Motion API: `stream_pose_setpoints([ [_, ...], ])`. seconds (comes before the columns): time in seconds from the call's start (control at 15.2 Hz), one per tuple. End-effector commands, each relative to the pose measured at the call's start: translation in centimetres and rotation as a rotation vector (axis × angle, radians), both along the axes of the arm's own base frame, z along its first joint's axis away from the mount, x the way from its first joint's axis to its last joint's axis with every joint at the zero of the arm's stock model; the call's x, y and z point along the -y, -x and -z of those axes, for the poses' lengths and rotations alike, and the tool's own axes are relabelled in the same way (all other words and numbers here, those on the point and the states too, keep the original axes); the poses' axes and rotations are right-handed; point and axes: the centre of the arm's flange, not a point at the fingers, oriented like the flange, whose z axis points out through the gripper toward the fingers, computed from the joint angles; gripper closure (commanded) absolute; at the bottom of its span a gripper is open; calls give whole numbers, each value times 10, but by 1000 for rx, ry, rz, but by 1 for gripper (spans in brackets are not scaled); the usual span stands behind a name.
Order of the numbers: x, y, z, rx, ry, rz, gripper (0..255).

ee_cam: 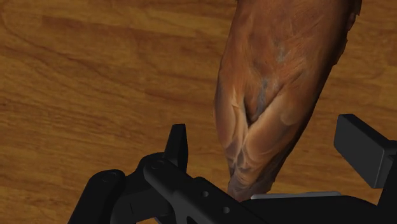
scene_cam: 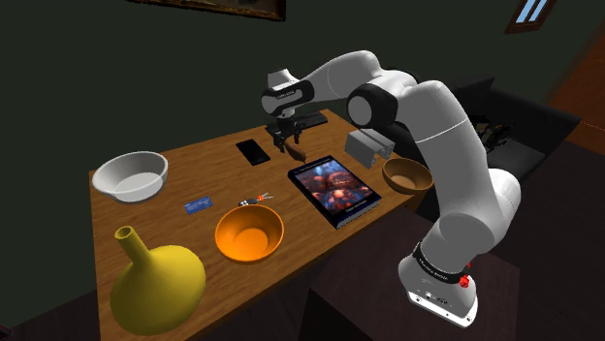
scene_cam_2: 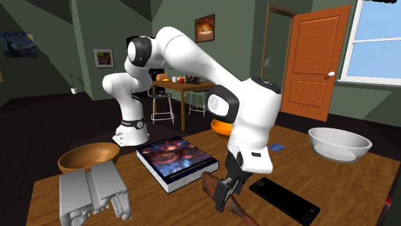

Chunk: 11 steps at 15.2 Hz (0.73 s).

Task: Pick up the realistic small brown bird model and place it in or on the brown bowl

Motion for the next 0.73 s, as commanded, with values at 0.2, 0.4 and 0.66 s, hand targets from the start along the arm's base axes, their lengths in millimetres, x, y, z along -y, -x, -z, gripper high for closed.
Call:
stream_pose_setpoints([
  [0.2,0,0,2,1,0,0,0],
  [0.4,0,0,2,1,0,0,255],
  [0.66,0,0,2,1,0,0,255],
])
